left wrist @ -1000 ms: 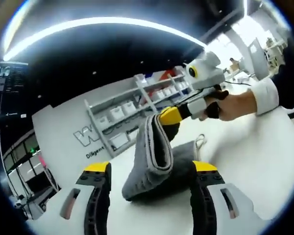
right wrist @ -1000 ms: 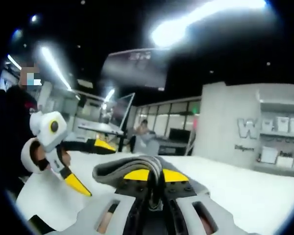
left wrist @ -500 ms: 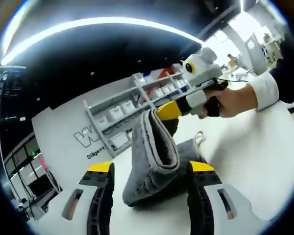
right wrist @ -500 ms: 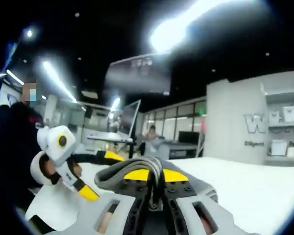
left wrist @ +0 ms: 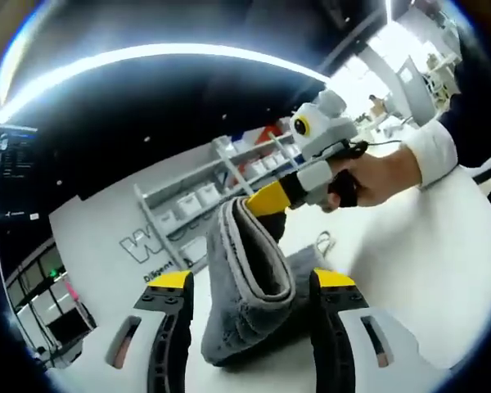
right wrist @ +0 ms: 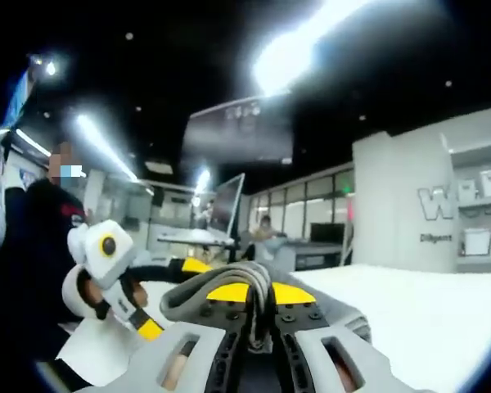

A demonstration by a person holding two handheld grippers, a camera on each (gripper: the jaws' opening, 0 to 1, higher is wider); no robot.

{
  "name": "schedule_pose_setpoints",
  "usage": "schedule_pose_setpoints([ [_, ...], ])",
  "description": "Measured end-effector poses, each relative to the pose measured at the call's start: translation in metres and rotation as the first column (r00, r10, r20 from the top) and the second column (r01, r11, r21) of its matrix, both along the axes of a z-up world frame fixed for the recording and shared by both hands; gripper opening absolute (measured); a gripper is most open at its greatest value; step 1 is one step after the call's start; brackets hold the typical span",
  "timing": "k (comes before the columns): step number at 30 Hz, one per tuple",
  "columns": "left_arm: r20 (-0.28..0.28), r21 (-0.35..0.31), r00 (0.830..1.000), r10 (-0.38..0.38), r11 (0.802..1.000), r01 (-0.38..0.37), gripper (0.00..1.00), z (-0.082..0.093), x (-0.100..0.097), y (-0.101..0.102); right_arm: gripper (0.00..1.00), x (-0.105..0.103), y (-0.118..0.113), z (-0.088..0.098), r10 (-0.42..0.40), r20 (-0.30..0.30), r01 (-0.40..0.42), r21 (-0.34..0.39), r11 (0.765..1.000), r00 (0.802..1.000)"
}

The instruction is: Open the folded towel by lifting each exposed corner and separating the folded layers until the towel lies flat within the target outline without major curled edges

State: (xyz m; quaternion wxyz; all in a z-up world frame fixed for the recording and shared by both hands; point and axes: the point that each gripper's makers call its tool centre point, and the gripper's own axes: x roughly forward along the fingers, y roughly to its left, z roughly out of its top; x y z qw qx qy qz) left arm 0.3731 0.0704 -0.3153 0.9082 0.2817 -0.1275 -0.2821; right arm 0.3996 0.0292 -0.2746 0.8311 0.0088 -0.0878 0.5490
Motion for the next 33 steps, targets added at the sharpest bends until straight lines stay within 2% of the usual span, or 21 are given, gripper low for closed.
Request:
schedule_pose_setpoints([
  [5,0.004,-0.03,1.0,0.004,1.0,-0.004,0.55,0.004,0.0,0.003,0.02,-0.003,0.003,0.0,0.014,0.004,-0.014,0.0,1.0,1.0],
  [8,0.011,-0.031,1.0,-0.002,1.0,0.002,0.49,0.005,-0.001,0.001,0.02,-0.005,0.005,0.0,0.028,0.006,-0.028,-0.003,1.0,1.0],
  [11,0.012,-0.016,1.0,-0.004,1.0,0.004,0.47,0.003,-0.001,0.0,0.02,-0.015,0.006,0.005,0.062,0.053,-0.063,0.005,0.998,0.997],
  [14,0.025,-0.011,1.0,-0.007,1.0,0.007,0.47,0.005,-0.002,-0.001,0.02,-0.021,0.008,0.008,0.076,0.056,-0.076,0.003,0.997,0.996],
  [20,0.061,0.003,0.998,-0.014,1.0,0.014,0.44,0.009,-0.006,-0.004,0.02,-0.017,0.008,0.007,0.08,0.032,-0.081,0.016,0.997,0.996],
  [22,0.078,0.0,0.997,-0.022,1.0,0.022,0.41,0.012,-0.009,-0.005,0.02,-0.017,0.008,0.007,0.077,0.033,-0.077,0.016,0.997,0.997],
  [23,0.079,-0.018,0.996,-0.047,0.999,0.048,0.4,0.014,-0.011,-0.009,0.02,-0.017,0.008,0.007,0.079,0.033,-0.079,0.018,0.997,0.996],
  [26,0.073,-0.024,0.996,-0.056,0.998,0.057,0.4,0.013,-0.013,-0.012,0.02,-0.02,0.008,0.009,0.087,0.04,-0.088,0.021,0.996,0.995],
  [28,0.1,-0.02,0.993,-0.06,0.998,0.062,0.39,0.017,-0.016,-0.013,0.02,-0.021,0.008,0.01,0.09,0.045,-0.091,0.022,0.996,0.995],
  [33,0.127,-0.001,0.991,-0.045,0.999,0.045,0.39,0.018,-0.016,-0.013,0.02,-0.023,0.007,0.012,0.108,0.031,-0.109,0.04,0.993,0.994],
])
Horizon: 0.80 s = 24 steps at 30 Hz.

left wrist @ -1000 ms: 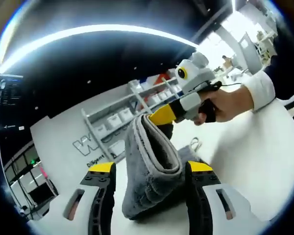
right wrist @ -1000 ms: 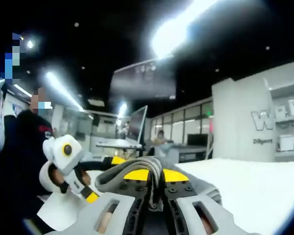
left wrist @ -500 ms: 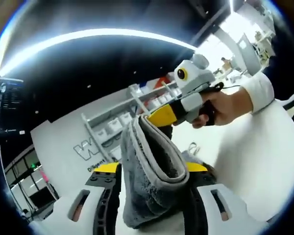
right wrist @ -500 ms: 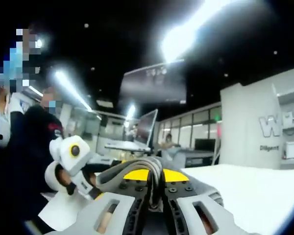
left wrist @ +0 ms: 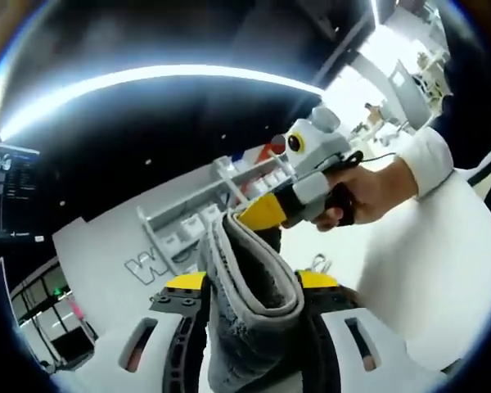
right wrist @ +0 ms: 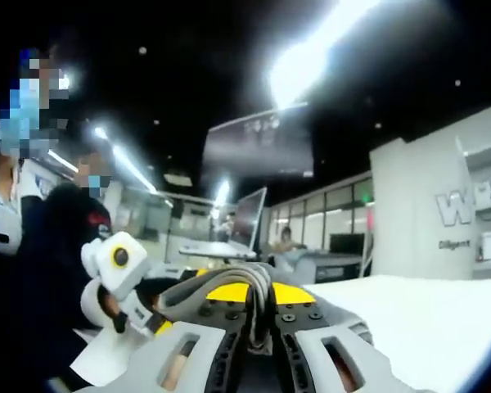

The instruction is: Open the folded towel by lifting each exposed corner and separating the folded layers until the towel lies flat within the target outline without major curled edges

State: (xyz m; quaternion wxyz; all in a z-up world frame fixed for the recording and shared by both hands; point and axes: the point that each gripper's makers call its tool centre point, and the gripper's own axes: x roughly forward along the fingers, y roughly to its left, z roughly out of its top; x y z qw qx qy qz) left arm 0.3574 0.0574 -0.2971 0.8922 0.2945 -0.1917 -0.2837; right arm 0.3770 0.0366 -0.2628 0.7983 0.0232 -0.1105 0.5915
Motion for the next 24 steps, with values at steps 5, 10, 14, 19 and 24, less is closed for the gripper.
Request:
schedule_pose_setpoints([
  [5,0.037,0.01,0.999,0.002,1.0,-0.002,0.29,0.0034,-0.003,0.0,0.02,0.0,-0.0007,0.0007,0.002,-0.003,-0.002,0.006,1.0,1.0],
  [10,0.027,0.0,1.0,0.011,1.0,-0.011,0.24,0.0029,-0.0019,0.002,0.03,0.0062,-0.0027,0.0001,-0.077,0.091,0.08,-0.024,0.997,0.993],
  [14,0.027,-0.006,0.999,0.023,1.0,-0.023,0.21,0.0033,-0.0018,0.0018,0.03,0.0036,-0.0008,-0.0003,-0.09,0.127,0.096,-0.042,0.994,0.988],
  [19,0.027,-0.019,0.999,0.032,0.999,-0.032,0.17,0.0047,-0.0028,0.0023,0.04,0.0047,-0.0009,-0.0003,-0.103,0.152,0.11,-0.044,0.993,0.983],
  [24,0.022,-0.047,0.999,0.05,0.998,-0.049,0.15,0.0076,-0.0025,0.0059,0.05,0.0071,-0.0015,-0.0004,-0.129,0.183,0.14,-0.05,0.989,0.975],
])
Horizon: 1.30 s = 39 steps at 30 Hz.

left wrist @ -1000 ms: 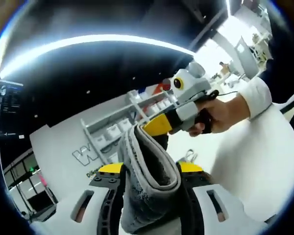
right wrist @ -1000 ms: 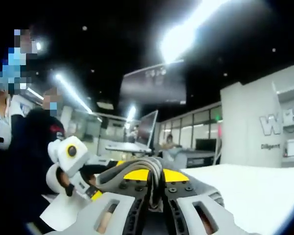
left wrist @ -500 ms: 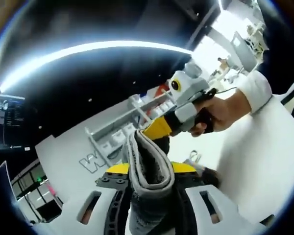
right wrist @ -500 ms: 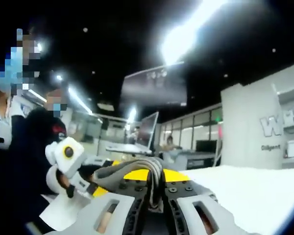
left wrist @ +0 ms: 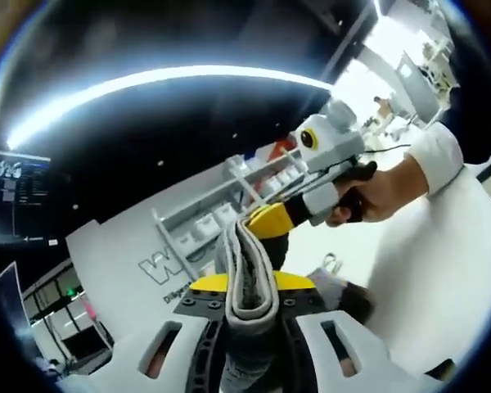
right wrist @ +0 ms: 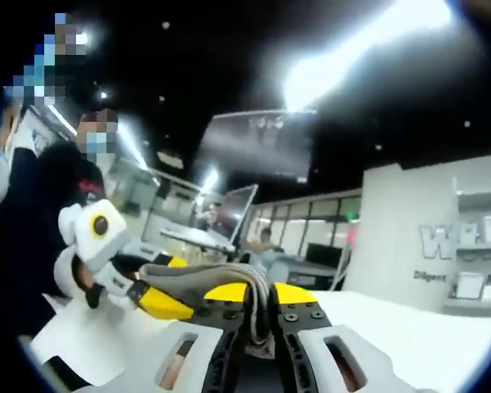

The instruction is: Open the folded towel by lifting each exposed corner and separating the folded layers until the towel lies flat within the target outline without major curled edges

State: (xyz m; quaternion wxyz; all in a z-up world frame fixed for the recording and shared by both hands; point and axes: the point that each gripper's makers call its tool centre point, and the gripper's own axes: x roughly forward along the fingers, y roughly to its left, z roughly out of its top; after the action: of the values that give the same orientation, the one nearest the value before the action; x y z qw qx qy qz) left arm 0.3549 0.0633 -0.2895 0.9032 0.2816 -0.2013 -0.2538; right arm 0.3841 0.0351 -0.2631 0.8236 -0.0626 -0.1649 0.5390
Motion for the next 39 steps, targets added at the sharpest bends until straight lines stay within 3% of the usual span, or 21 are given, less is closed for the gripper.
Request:
schedule_pose_setpoints([
  [5,-0.023,-0.042,1.0,-0.007,0.999,0.006,0.13,0.002,-0.002,0.001,0.06,0.001,0.0,0.0,-0.003,0.006,0.003,-0.001,1.0,1.0],
  [11,0.005,-0.047,1.0,0.015,0.999,-0.015,0.12,0.008,-0.008,0.002,0.09,0.002,-0.001,0.002,-0.011,0.022,0.011,0.007,1.0,1.0],
  [18,-0.037,-0.139,0.999,0.011,0.99,-0.016,0.11,0.014,-0.01,0.011,0.12,0.004,0.0,-0.001,-0.008,0.02,0.008,0.008,1.0,1.0],
  [22,-0.039,-0.157,0.999,0.015,0.987,-0.021,0.11,0.015,-0.01,0.014,0.22,0.01,-0.002,0.0,-0.041,0.047,0.041,0.013,0.999,0.998],
  [29,-0.037,-0.172,0.999,0.029,0.984,-0.035,0.11,0.017,-0.009,0.019,0.31,0.016,-0.003,-0.004,-0.042,0.021,0.042,0.01,0.999,0.999],
  [34,-0.035,-0.193,0.999,0.037,0.98,-0.044,0.11,0.019,-0.008,0.024,0.33,0.016,0.0,-0.01,-0.028,0.006,0.028,-0.014,1.0,1.0],
  [39,-0.021,-0.208,0.999,0.04,0.977,-0.043,0.11,0.023,-0.009,0.028,0.35,0.012,0.011,-0.025,-0.004,0.013,0.006,-0.094,0.996,1.0],
])
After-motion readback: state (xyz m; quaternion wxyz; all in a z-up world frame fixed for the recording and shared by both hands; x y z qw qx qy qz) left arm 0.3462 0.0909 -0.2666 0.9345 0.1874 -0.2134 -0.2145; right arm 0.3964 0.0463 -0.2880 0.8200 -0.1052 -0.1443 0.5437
